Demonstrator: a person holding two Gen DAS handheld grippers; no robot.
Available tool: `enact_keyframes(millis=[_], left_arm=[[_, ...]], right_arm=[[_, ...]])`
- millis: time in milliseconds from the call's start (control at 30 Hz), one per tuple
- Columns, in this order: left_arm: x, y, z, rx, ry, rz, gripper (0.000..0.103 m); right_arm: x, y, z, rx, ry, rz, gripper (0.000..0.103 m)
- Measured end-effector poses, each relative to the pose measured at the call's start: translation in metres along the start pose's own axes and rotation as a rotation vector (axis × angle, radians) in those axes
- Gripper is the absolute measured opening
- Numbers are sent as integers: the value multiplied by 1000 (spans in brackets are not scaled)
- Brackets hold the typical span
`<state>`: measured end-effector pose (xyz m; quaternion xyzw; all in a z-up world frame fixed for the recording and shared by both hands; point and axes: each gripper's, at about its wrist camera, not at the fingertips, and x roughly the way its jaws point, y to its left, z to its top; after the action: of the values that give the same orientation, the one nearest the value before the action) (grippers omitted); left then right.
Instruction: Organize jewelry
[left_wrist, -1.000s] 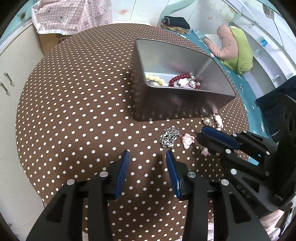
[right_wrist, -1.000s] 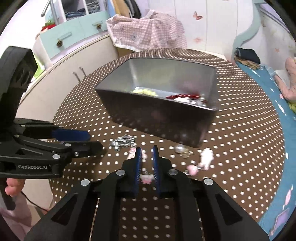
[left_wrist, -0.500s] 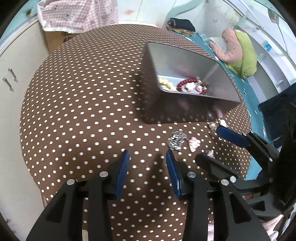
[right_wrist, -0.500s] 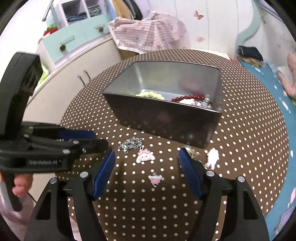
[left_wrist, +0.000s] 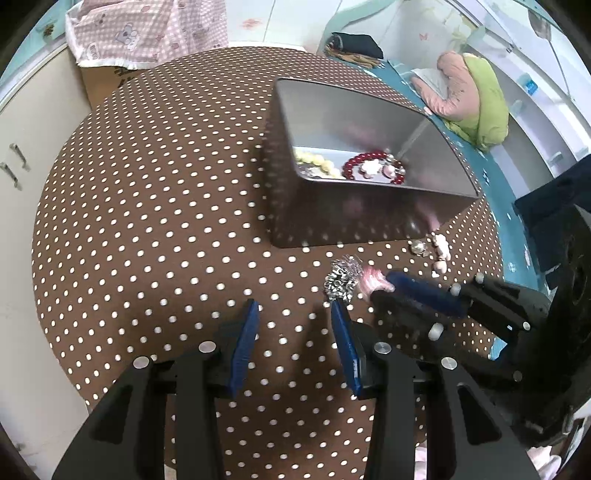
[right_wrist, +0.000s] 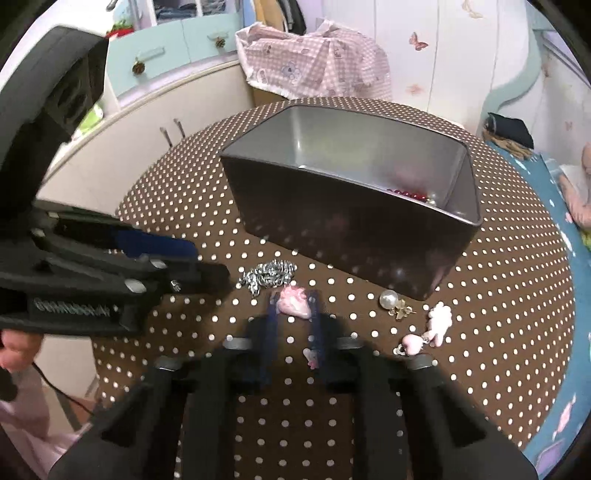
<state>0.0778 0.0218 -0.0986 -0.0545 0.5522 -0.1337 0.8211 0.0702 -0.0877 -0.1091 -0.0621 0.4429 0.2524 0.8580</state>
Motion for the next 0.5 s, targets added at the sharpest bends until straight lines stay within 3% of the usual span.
enact_keyframes(millis=[200,300,367,500], left_arm=[[0,-15,5,32,-5,-5,39],[-1,-12,6,22,-9,1,39],[-2,-9,6,10,-8,11,39],[-4,1,3,-8,-9,21,39]], right_arm=[[-6,-10,-3,34,2,-24,7],[-7,-14,0,65,4,30,7],[-7,-10,3,38,-8,6,7],[8,-6,5,20,43,6,7]])
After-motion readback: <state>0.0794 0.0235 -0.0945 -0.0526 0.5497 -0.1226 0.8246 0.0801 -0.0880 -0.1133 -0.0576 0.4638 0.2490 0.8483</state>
